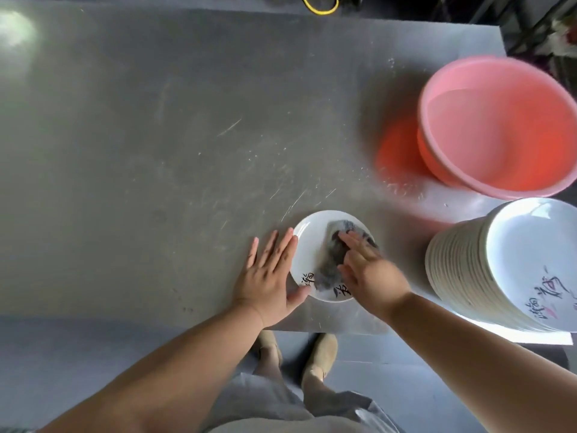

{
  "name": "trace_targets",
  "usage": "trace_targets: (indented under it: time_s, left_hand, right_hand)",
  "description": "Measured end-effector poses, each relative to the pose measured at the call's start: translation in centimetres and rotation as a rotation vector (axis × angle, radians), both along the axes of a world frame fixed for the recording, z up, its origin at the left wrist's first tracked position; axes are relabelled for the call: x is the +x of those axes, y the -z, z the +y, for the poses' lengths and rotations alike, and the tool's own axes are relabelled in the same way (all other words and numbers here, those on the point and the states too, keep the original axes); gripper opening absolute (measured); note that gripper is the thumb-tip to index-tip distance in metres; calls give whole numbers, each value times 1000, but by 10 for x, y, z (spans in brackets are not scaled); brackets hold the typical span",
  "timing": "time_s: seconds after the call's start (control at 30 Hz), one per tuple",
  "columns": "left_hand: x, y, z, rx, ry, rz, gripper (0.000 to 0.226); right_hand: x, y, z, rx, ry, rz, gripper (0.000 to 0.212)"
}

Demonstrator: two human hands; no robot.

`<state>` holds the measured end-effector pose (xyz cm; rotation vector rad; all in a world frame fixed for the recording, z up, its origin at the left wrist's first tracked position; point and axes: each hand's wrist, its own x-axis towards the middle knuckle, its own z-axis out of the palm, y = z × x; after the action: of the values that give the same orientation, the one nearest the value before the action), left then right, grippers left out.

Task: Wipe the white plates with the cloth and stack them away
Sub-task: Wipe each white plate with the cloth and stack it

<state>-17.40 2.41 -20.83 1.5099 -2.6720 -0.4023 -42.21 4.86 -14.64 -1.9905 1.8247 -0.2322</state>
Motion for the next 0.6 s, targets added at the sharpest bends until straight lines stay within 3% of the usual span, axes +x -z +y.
trace_targets:
  time_s: [0.07, 0.17, 0.27, 0.37, 0.5, 0.6]
  left_hand:
    - [1, 0, 0, -13, -4, -3, 99]
    - [-1, 0, 0, -28, -14, -31, 100]
    - [-1, -2, 1, -31, -17, -42, 98]
    - [-2, -5, 1, -33, -5, -44, 95]
    - [-1, -5, 0, -41, -8, -30, 93]
    - [-2, -5, 0, -39, -7, -36, 93]
  right_hand:
    - [15, 5, -13, 36, 107, -27, 38]
    - [41, 15, -19, 144, -75, -32, 73]
    - [36, 10, 2, 186, -362, 45, 70]
    - [-4, 2, 24, 251, -508, 132, 74]
    - [-40, -3, 27, 243, -419, 370, 89]
    - [-26, 0, -6, 217, -275, 317, 92]
